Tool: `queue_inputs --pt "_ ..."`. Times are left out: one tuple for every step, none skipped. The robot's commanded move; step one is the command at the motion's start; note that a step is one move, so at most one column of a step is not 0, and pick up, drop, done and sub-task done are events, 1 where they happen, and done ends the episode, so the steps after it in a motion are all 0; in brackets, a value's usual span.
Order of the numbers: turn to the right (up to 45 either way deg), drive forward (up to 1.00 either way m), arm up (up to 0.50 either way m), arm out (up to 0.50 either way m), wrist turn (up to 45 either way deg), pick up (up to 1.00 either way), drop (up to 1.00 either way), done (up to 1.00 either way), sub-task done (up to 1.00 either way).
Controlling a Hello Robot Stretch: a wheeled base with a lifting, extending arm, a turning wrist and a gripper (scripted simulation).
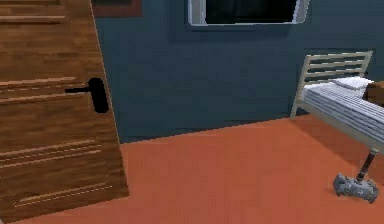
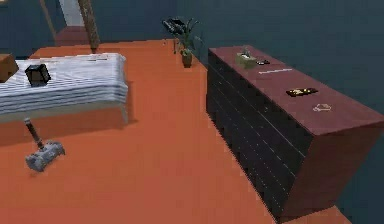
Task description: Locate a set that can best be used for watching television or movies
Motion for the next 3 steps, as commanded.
queue_inputs --pt "0.0 0.2 0.0 0.0 0.0 0.0 0.0 0.0 0.0" --pt "-45.0 0.0 0.0 0.0 0.0 0.0 0.0 0.0 0.0" --pt "-45.0 0.0 0.0 0.0 0.0 0.0 0.0 0.0 0.0"
